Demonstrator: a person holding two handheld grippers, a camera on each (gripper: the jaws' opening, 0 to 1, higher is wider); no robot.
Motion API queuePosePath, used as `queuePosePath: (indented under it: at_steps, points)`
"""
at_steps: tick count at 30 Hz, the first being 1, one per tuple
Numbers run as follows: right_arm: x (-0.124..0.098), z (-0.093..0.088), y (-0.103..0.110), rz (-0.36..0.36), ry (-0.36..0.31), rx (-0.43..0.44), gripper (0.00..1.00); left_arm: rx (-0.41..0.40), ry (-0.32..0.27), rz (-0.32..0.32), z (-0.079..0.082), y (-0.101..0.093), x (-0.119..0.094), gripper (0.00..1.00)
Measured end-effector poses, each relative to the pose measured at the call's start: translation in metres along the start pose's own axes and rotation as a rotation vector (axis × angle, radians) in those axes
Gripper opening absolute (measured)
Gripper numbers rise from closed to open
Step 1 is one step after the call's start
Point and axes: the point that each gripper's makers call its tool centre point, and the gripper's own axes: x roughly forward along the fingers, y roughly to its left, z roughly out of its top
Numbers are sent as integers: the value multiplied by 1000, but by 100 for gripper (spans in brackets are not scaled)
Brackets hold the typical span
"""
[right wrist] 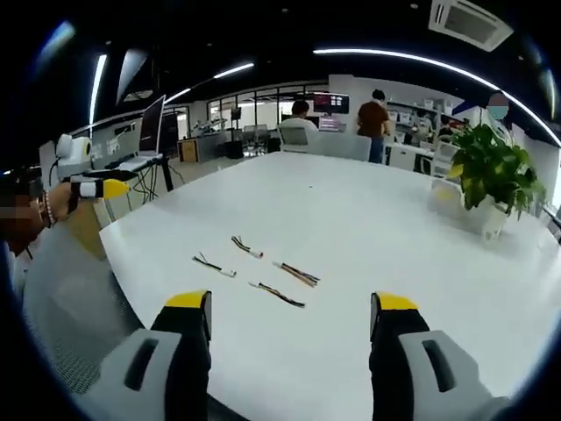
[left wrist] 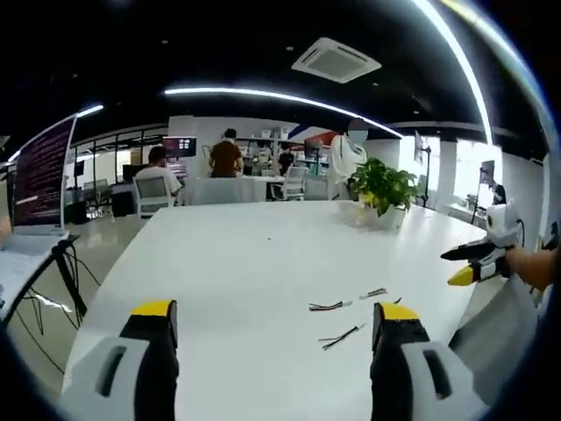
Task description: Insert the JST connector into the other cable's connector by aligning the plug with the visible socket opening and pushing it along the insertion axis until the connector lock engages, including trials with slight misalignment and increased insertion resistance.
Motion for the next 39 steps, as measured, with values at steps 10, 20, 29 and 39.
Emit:
queuePosePath:
  at_steps: [10, 20, 29, 39]
  points:
    - [9, 5, -3, 27, 26, -31, 72, 63, 30, -50, 1, -7, 20, 96]
    - [18, 18, -9, 69, 19, -101, 71, 163, 95, -149, 1, -20, 46, 99]
    - [30, 22, -10, 105, 12, -166, 69, 218, 119, -250, -8, -36, 65, 99]
    - [49, 26, -12, 138, 13, -215, 64, 152, 136, -325, -17, -41, 89, 99]
